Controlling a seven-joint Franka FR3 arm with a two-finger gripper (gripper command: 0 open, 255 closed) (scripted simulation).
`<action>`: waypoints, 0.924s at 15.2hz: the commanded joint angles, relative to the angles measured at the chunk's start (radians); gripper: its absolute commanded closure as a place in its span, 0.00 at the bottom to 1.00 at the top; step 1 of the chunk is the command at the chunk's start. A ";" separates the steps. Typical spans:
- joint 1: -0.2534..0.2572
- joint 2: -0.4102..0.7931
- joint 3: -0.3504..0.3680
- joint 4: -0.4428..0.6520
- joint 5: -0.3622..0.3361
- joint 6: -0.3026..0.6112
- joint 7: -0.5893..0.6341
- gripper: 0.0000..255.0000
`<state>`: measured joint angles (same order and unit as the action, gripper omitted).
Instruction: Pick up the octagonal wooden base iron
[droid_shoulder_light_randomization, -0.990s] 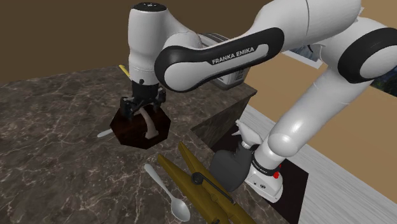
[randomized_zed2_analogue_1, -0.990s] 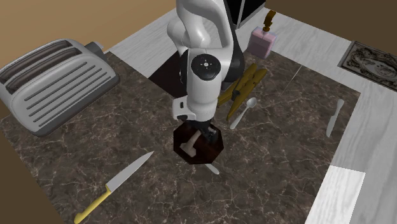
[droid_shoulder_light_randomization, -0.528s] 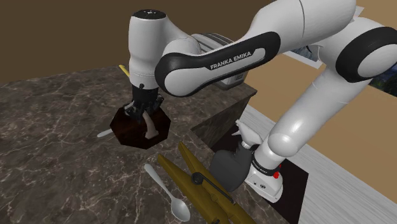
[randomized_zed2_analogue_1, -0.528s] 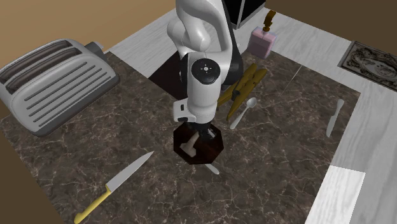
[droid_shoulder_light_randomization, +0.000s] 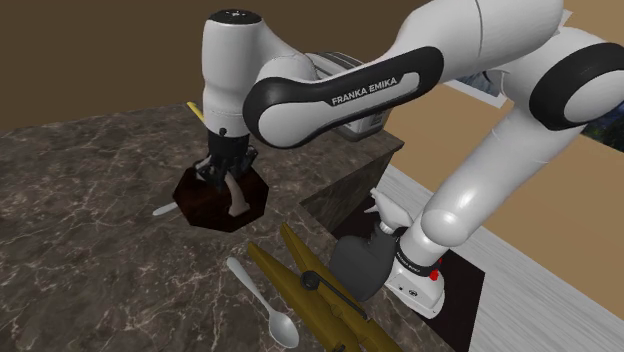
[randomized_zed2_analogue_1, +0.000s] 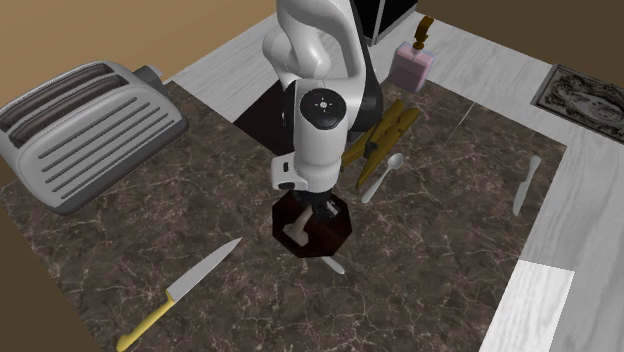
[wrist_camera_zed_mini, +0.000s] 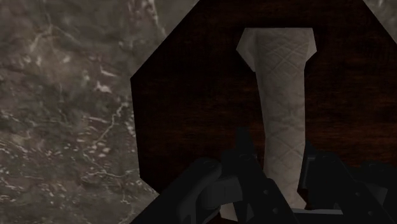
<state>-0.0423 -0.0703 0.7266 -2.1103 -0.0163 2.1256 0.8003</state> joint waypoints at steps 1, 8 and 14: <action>0.000 -0.011 -0.002 0.015 0.008 -0.022 -0.007 1.00; -0.001 -0.042 -0.012 0.084 0.031 -0.115 -0.028 1.00; -0.002 -0.055 -0.017 0.142 0.040 -0.183 -0.037 1.00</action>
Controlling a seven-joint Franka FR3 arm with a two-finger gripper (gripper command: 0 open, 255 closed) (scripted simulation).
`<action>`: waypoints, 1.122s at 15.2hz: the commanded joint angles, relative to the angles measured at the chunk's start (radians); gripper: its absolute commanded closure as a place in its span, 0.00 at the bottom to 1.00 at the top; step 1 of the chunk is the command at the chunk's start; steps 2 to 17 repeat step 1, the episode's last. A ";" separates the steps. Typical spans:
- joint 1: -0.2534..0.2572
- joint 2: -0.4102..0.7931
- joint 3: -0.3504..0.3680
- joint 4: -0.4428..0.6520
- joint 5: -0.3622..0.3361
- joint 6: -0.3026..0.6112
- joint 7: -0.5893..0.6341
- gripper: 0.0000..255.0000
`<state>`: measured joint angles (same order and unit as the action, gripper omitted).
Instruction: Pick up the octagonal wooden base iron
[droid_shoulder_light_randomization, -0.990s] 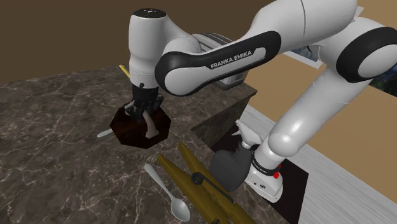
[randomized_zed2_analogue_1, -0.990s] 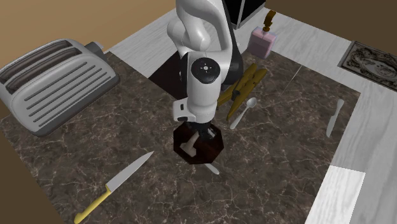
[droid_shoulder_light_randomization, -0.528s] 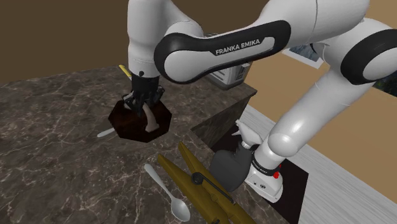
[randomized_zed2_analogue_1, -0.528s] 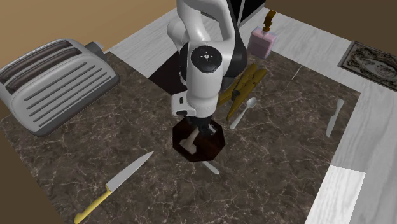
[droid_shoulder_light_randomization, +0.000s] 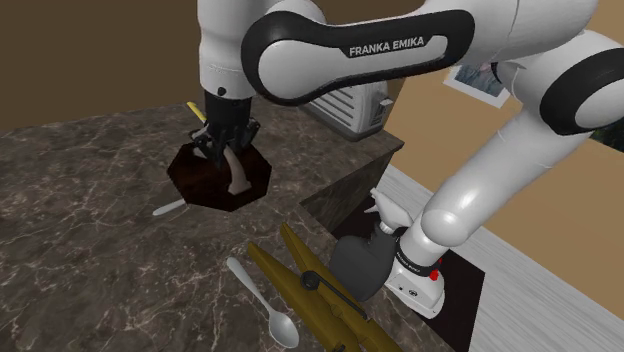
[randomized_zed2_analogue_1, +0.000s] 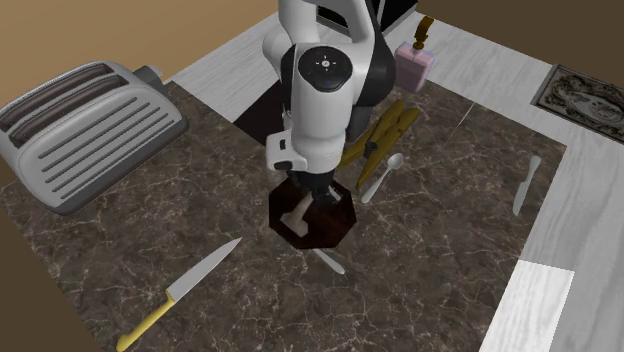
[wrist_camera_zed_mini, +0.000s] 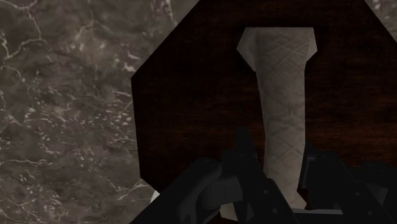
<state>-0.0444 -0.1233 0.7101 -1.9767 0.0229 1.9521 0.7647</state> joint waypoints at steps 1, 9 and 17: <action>0.000 -0.003 -0.001 0.008 0.001 -0.010 -0.002 1.00; 0.000 -0.003 -0.001 0.008 0.001 -0.010 -0.002 1.00; 0.000 -0.003 -0.001 0.008 0.001 -0.010 -0.002 1.00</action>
